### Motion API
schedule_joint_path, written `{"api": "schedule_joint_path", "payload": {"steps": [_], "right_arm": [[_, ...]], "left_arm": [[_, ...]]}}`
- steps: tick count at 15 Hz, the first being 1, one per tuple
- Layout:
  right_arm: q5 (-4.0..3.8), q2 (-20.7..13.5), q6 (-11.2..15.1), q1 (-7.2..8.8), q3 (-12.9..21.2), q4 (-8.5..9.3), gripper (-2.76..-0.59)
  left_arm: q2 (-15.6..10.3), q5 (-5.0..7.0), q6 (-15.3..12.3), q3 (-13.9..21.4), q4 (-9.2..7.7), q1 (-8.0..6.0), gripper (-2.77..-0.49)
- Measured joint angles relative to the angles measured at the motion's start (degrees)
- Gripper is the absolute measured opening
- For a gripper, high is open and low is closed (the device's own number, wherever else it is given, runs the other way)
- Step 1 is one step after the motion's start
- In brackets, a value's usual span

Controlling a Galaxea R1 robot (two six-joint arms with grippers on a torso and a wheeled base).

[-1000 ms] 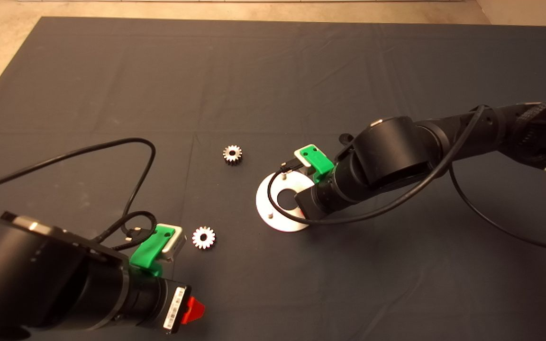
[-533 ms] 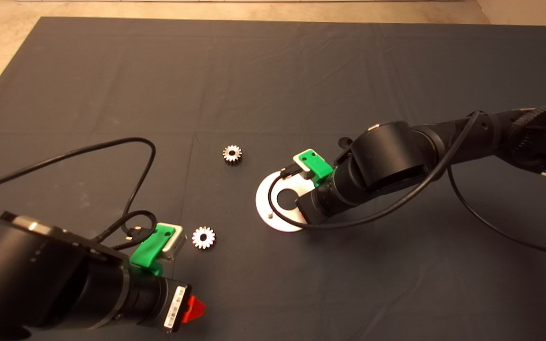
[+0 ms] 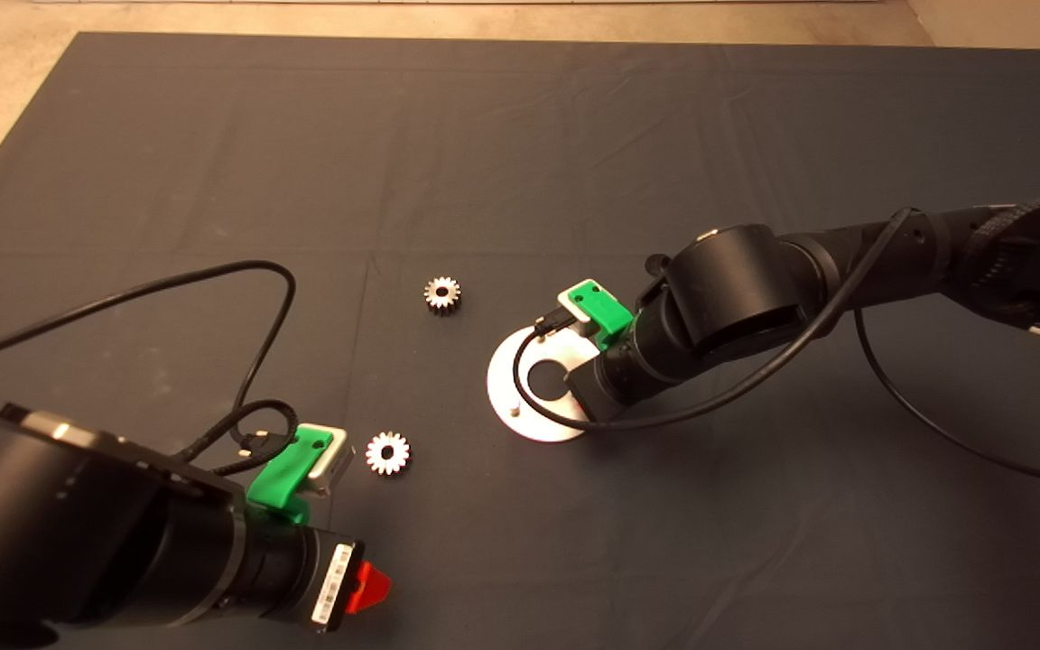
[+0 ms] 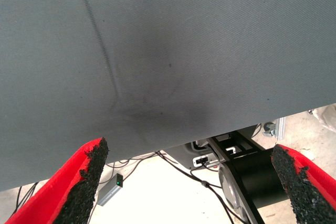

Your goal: Install three planetary gears onto the carrier pins

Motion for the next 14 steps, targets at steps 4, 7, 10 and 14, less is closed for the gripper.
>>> {"api": "schedule_joint_path", "payload": {"steps": [4,7,10,14], "right_arm": [[0.11,-0.1,-1.7,0.01,-0.2,0.0,-2.47],[0.22,-0.3,-3.6,0.01,-0.2,0.0,-2.47],[0.35,-0.5,-6.0,0.03,-0.3,0.0,-2.47],[0.83,-1.5,-8.9,0.06,-0.3,-0.09,-2.47]], "left_arm": [[-0.1,0.0,0.0,0.0,0.0,-0.01,-1.04],[-0.1,0.0,0.0,0.0,0.02,-0.01,-1.04],[-0.8,-0.02,0.0,0.0,0.02,-0.01,-1.04],[-2.3,-0.05,0.0,0.0,0.02,-0.01,-1.04]]}}
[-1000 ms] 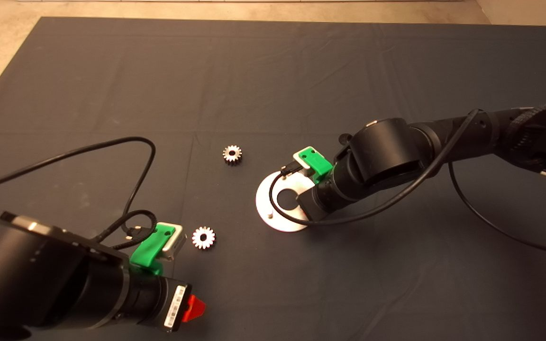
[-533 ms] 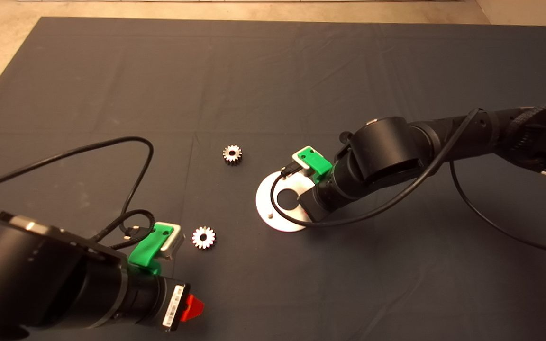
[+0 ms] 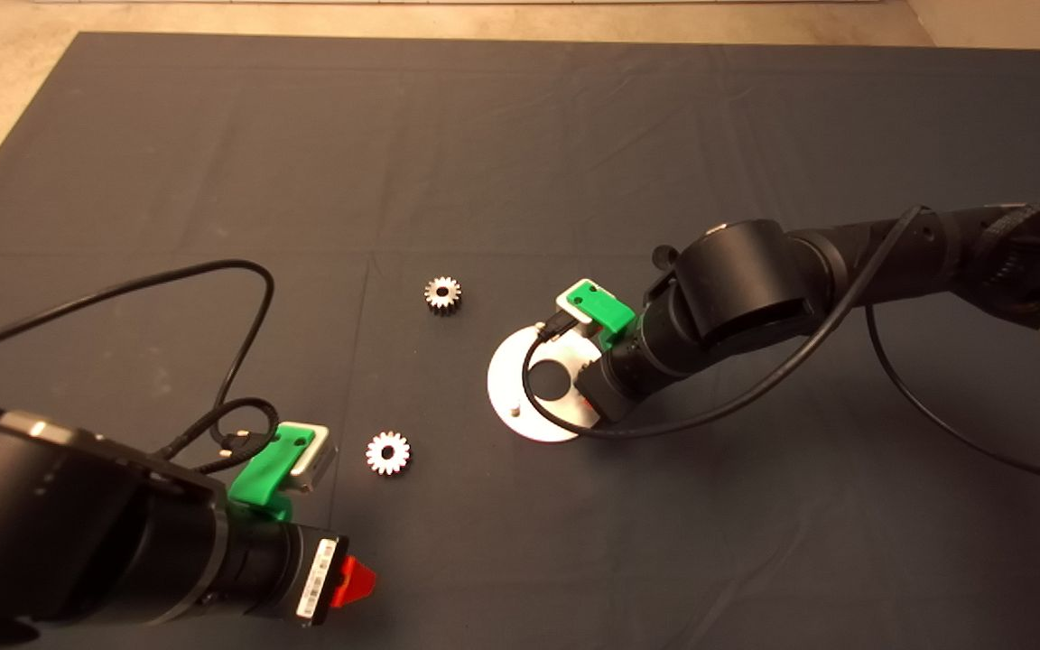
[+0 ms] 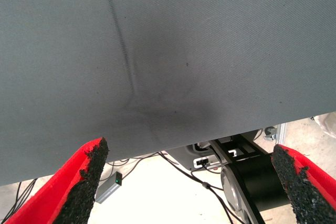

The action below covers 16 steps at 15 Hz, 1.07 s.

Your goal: Install three planetary gears onto the carrier pins

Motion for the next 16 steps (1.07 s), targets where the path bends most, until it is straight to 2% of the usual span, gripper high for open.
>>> {"api": "schedule_joint_path", "payload": {"steps": [6,16], "right_arm": [[-0.05,-0.5,-1.6,-0.02,0.0,-0.03,-2.47],[-0.05,-0.5,-2.0,-0.05,0.0,-0.04,-2.47]], "left_arm": [[-0.4,0.03,0.0,0.0,0.0,0.0,-1.04],[-0.4,0.02,0.0,0.0,0.0,0.0,-1.04]]}}
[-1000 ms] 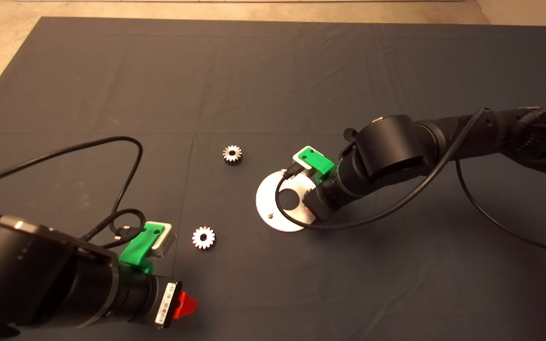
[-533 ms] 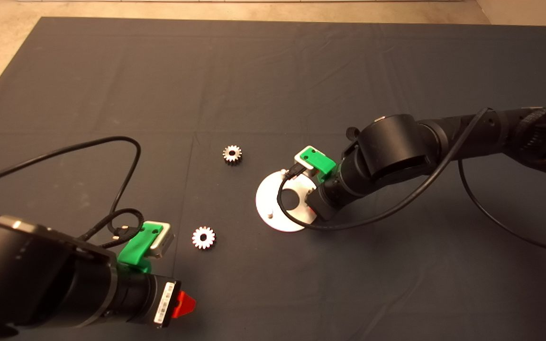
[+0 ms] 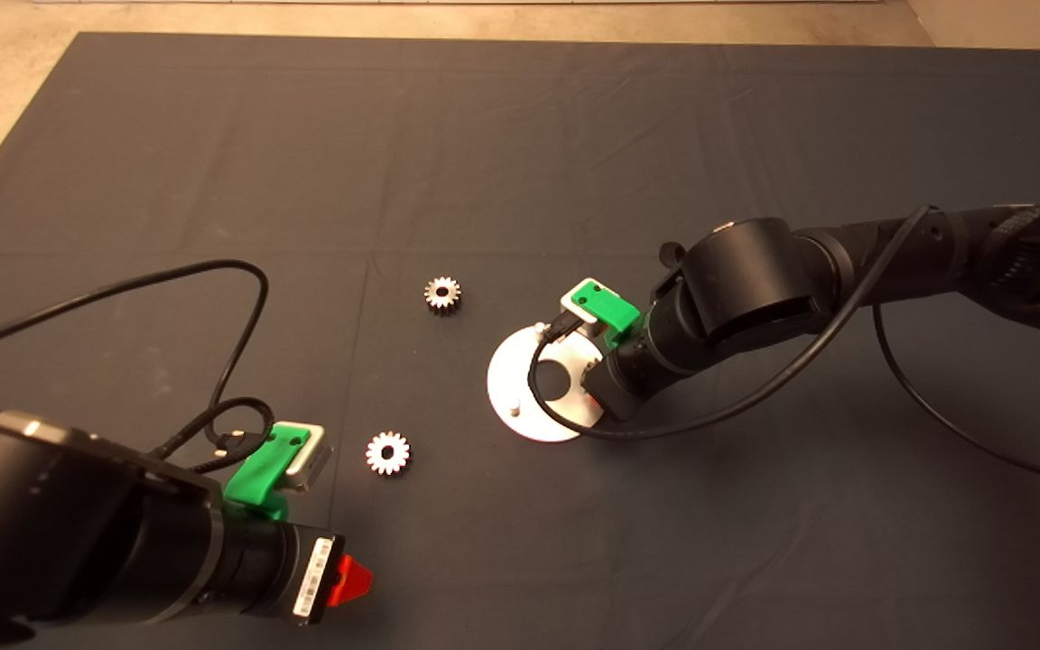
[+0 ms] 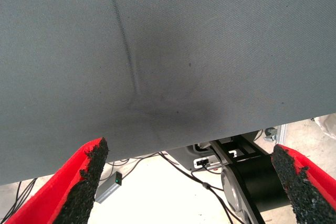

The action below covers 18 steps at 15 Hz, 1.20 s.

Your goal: Install three planetary gears onto the carrier pins

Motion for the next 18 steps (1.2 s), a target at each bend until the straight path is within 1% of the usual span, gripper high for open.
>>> {"api": "schedule_joint_path", "payload": {"steps": [3,7,9,10,14,15,16,18], "right_arm": [[-0.01,0.0,-0.3,-0.06,0.0,-0.02,-2.47],[-0.3,0.2,-0.5,-0.22,0.1,-0.18,-2.47],[-1.03,0.6,-0.6,-0.28,0.1,-0.3,-2.47],[-1.16,0.8,-0.6,-0.31,0.1,-0.37,-2.47],[-2.18,1.7,-0.8,-0.56,0.1,-0.48,-2.47],[-1.72,1.8,-0.9,-1.5,0.1,-0.5,-2.47],[-1.49,2.0,-0.9,-2.38,0.1,-0.63,-2.47],[-1.33,2.1,-1.0,-2.37,0.1,-0.63,-2.47]], "left_arm": [[0.0,0.0,0.0,0.0,0.0,-0.02,-1.04],[0.0,0.02,0.0,0.0,0.02,-0.02,-1.04],[0.0,0.0,0.0,0.0,0.0,-0.02,-1.04],[0.0,0.02,0.0,0.0,0.0,-0.02,-1.04],[-0.1,0.02,0.0,0.0,0.02,-0.02,-1.04],[-0.1,0.0,0.0,0.0,0.02,-0.02,-1.04],[-0.1,0.02,0.0,0.0,0.02,-0.02,-1.04],[-0.1,0.02,0.0,0.0,0.05,-0.02,-1.04]]}}
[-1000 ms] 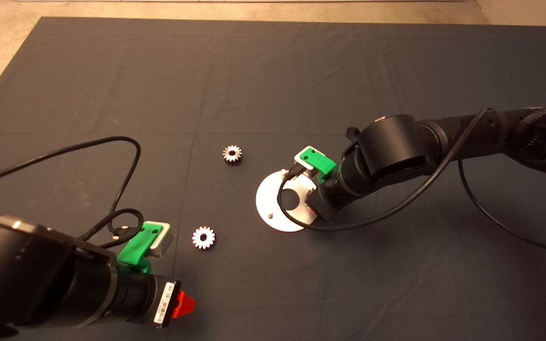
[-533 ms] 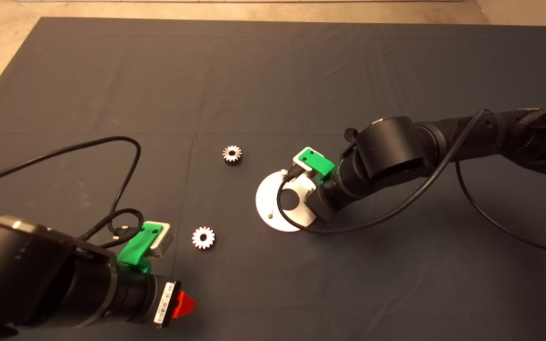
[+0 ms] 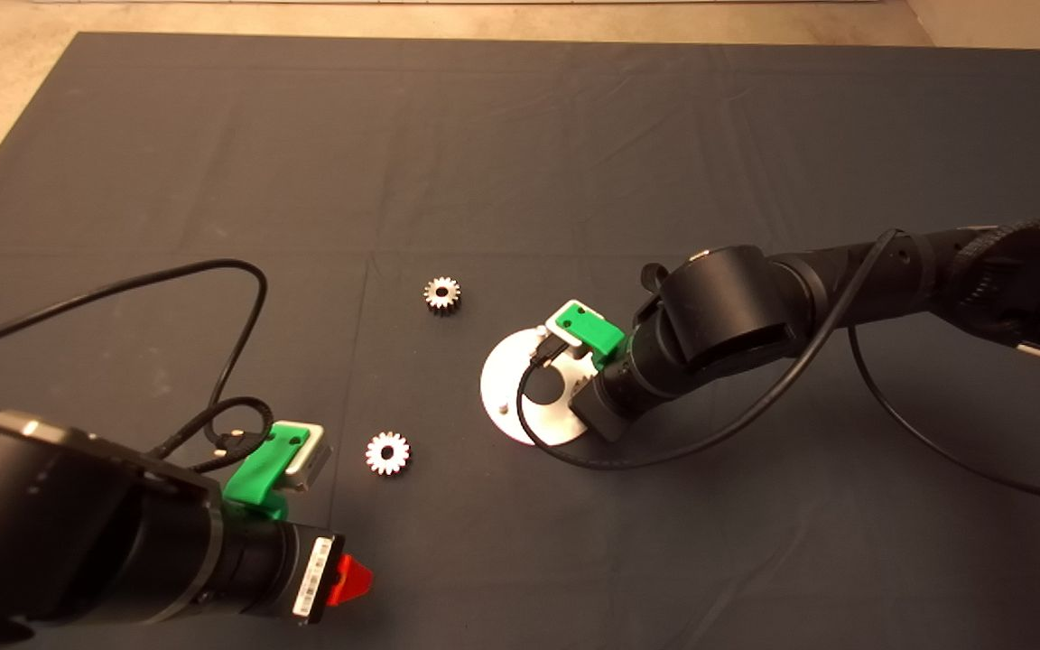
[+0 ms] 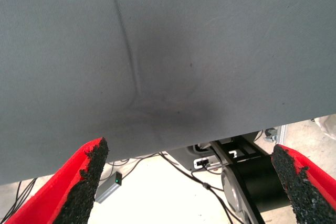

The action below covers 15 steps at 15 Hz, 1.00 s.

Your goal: Install three planetary gears onto the carrier pins

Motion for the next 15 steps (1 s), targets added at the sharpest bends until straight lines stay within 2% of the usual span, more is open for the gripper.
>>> {"api": "schedule_joint_path", "payload": {"steps": [6,12,15], "right_arm": [[-0.02,0.0,-0.5,-0.01,0.0,-0.05,-2.47],[1.06,-1.0,-1.3,-0.03,0.0,-0.21,-2.47],[1.24,-1.2,-1.5,-0.03,0.1,-0.22,-2.47]], "left_arm": [[0.0,-0.02,0.0,0.0,0.04,0.0,-1.04],[-0.1,-0.02,0.0,0.0,0.05,0.0,-1.04],[-0.1,0.01,0.0,0.0,0.06,0.0,-1.04]]}}
